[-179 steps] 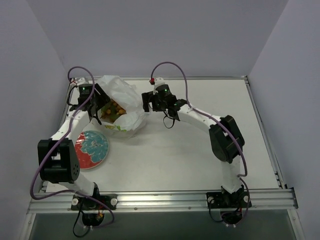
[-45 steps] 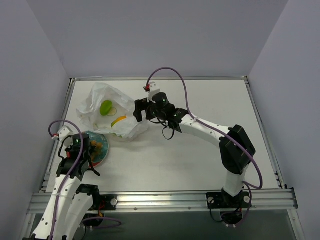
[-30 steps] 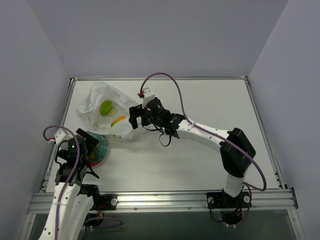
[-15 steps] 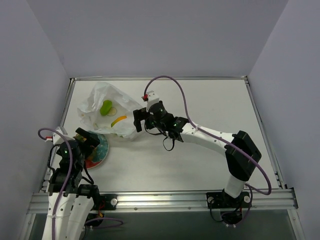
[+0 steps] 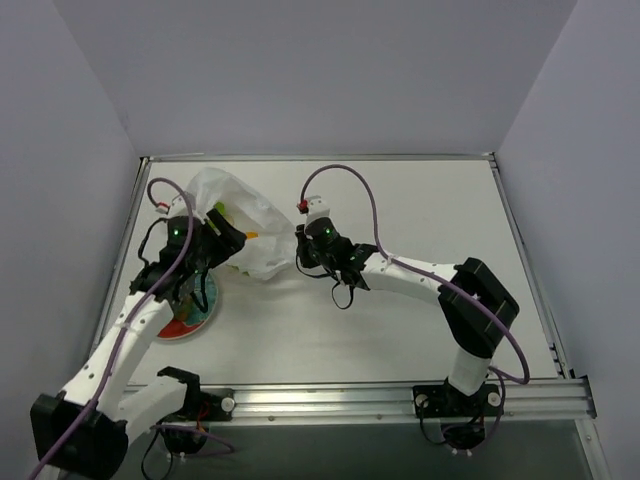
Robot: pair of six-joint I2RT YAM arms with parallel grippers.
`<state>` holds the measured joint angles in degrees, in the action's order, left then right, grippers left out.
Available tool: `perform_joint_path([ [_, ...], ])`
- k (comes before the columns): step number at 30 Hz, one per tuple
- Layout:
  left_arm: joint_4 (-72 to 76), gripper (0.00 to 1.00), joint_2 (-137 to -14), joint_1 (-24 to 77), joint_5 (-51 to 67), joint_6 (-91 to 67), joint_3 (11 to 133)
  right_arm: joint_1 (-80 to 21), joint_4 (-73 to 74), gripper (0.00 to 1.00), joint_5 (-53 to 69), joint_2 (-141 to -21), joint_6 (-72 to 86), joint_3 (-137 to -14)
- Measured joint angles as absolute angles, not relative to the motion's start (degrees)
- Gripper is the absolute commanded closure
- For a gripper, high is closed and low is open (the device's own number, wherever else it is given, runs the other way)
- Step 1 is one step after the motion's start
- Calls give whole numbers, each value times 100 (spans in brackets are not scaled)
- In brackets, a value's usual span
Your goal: Take the fake fruits out of the plastic bag
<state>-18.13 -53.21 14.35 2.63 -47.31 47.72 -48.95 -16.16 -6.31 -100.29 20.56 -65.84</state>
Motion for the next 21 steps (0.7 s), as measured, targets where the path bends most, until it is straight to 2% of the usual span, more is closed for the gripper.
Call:
perform_joint_path([
  [5, -1378, 45, -6388, 1479, -25, -4692, 4928, -4917, -1826, 100, -626, -10020, 2088, -5905],
  [13, -991, 46, -7577, 1479, -867, -4211, 5411, -4886, -1905, 99, -998, -9647, 1979, -5389],
  [21, -279, 52, -8597, 1568, -578, -4106, 5284, -4818, -1920, 98, -1234, -9526, 1892, -5304],
])
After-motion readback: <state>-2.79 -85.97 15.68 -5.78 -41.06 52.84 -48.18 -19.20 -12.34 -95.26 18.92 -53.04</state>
